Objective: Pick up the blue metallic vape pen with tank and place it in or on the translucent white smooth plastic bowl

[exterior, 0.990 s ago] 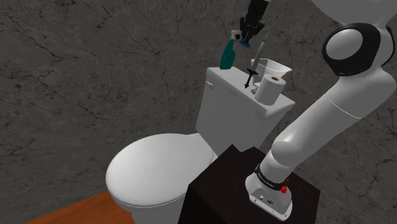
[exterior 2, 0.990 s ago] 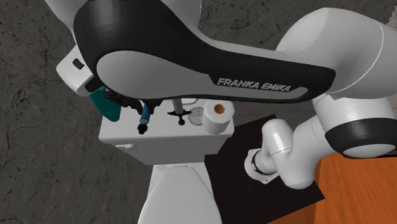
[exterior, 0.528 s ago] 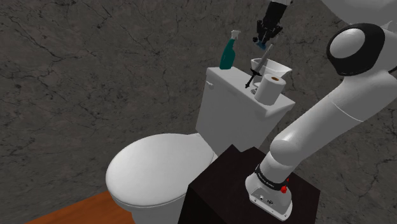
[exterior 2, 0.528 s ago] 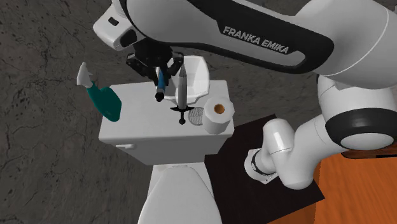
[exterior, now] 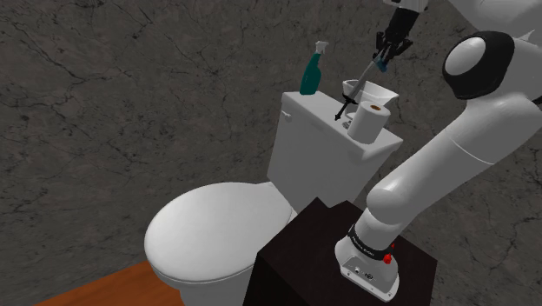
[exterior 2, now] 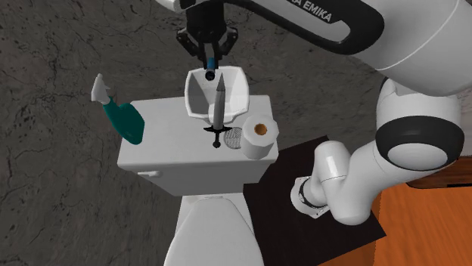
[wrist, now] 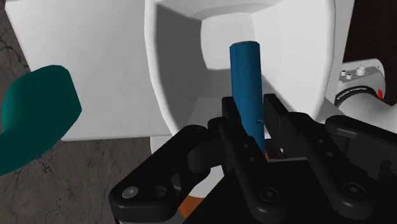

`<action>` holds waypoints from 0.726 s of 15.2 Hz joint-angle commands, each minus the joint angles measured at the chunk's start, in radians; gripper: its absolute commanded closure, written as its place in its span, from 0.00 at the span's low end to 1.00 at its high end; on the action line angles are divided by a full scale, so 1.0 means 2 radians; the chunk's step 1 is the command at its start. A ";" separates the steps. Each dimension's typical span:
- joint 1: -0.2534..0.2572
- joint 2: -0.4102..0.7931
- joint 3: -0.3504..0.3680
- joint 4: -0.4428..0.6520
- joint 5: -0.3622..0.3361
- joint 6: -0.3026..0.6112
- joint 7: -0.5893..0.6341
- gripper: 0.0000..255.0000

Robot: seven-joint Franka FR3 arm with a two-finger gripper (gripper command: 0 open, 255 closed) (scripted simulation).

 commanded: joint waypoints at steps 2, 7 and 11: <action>-0.004 -0.011 -0.005 -0.025 -0.007 0.016 -0.010 1.00; -0.006 -0.034 0.002 -0.082 -0.017 0.052 -0.001 1.00; -0.008 -0.049 0.005 -0.124 -0.023 0.081 0.004 1.00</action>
